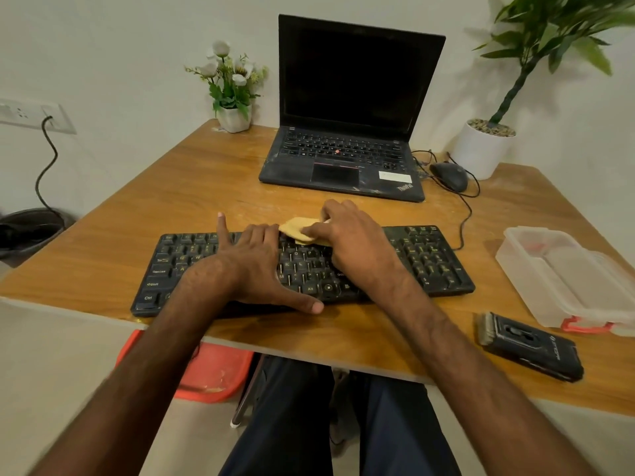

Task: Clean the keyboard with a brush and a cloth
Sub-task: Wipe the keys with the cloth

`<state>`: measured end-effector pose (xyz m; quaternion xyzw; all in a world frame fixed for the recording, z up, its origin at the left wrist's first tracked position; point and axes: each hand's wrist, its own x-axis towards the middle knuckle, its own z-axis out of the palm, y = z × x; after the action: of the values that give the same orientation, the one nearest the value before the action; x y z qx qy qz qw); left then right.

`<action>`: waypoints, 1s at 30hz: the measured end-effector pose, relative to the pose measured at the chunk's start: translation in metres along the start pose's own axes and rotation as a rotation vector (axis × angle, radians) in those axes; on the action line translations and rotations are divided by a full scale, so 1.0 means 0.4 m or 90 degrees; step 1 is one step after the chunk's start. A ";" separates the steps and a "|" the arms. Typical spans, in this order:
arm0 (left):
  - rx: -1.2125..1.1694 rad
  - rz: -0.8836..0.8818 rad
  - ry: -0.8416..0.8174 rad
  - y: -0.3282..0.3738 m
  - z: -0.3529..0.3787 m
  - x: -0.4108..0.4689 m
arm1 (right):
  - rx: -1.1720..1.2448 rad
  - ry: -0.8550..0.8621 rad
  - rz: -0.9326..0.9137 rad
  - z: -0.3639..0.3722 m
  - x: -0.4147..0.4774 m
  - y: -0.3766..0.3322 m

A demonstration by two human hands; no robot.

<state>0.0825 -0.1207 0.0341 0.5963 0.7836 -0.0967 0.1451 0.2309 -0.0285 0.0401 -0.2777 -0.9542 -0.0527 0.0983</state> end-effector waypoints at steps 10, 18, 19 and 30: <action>-0.015 -0.004 0.008 0.001 -0.002 -0.001 | 0.024 0.081 0.057 0.000 0.008 0.048; -0.021 -0.010 0.003 0.003 -0.003 -0.005 | 0.064 0.012 0.027 0.013 0.023 0.045; -0.025 -0.009 0.004 0.002 -0.002 -0.004 | 0.068 0.007 0.053 0.010 0.022 0.066; -0.017 0.002 0.037 0.000 0.014 -0.005 | 0.085 0.042 -0.006 0.032 0.057 -0.036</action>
<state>0.0838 -0.1242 0.0294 0.5979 0.7880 -0.0685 0.1300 0.2023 -0.0269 0.0318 -0.2638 -0.9532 0.0012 0.1477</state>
